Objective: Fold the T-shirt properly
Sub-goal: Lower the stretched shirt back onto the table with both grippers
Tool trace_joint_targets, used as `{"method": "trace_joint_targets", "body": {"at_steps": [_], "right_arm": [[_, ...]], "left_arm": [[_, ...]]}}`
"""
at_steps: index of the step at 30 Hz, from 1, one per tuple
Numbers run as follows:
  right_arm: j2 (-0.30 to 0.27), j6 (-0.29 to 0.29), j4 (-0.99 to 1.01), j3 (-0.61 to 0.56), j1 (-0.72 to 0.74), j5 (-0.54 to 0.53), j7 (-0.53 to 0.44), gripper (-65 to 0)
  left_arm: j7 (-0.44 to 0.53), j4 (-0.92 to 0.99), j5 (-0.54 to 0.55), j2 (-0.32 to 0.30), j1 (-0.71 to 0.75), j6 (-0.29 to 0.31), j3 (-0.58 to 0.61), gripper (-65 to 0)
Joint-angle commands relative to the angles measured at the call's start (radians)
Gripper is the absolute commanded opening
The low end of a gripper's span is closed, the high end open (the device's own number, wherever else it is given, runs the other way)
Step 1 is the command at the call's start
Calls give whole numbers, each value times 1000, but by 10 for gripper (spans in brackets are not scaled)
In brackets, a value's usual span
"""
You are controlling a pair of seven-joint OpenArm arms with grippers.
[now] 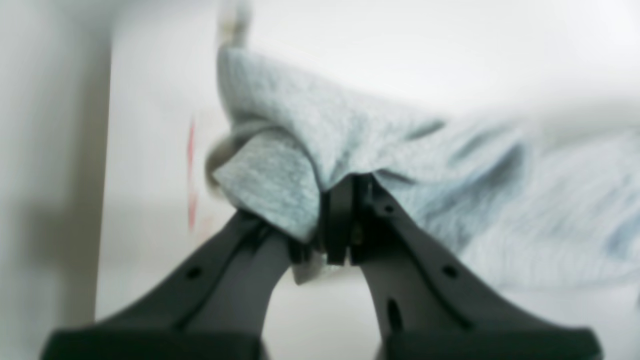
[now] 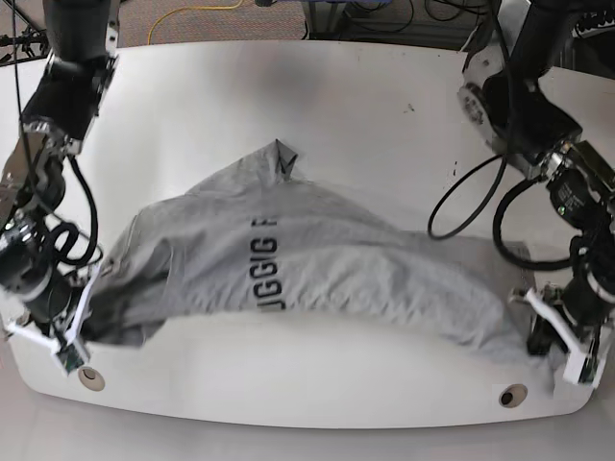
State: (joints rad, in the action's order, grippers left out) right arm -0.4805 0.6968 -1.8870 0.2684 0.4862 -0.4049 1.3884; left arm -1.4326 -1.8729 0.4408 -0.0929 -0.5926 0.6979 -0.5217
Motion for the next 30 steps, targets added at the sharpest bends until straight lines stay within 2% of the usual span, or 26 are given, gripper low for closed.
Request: {"method": "trace_joint_targets", "body": {"at_steps": [1,4,6,14,16,20,26,30], "right_arm": [[-27,1,38,6,98,7,-12,-650],[-34,1,74,-5,167,6,-20,-650],[-50,1,115,-26,250,15,-36,-650],[-64,1,169,-100,368,16,-71,-650],[-69,1,194,-124,389,18,-82,-650],[-66,1,212,-125,380,20,-94,-650],[-47,1,260,-114,355,21,-134,-650],[-21,1,316,-109,335,21,-167,-647]], "left_arm": [[36,-30,16,1,-102,0,-2,-644],[36,-23,18,-3,-162,0,-7,-644],[36,-1,4,-22,-255,-8,-36,-640],[36,97,-43,-70,-332,-13,-27,-643],[36,158,-64,-102,-329,-9,-15,-642],[36,196,-67,-124,-273,0,-10,-642],[49,203,-63,-134,-181,0,-18,-637],[81,189,-48,-145,-68,0,-26,-609]]}}
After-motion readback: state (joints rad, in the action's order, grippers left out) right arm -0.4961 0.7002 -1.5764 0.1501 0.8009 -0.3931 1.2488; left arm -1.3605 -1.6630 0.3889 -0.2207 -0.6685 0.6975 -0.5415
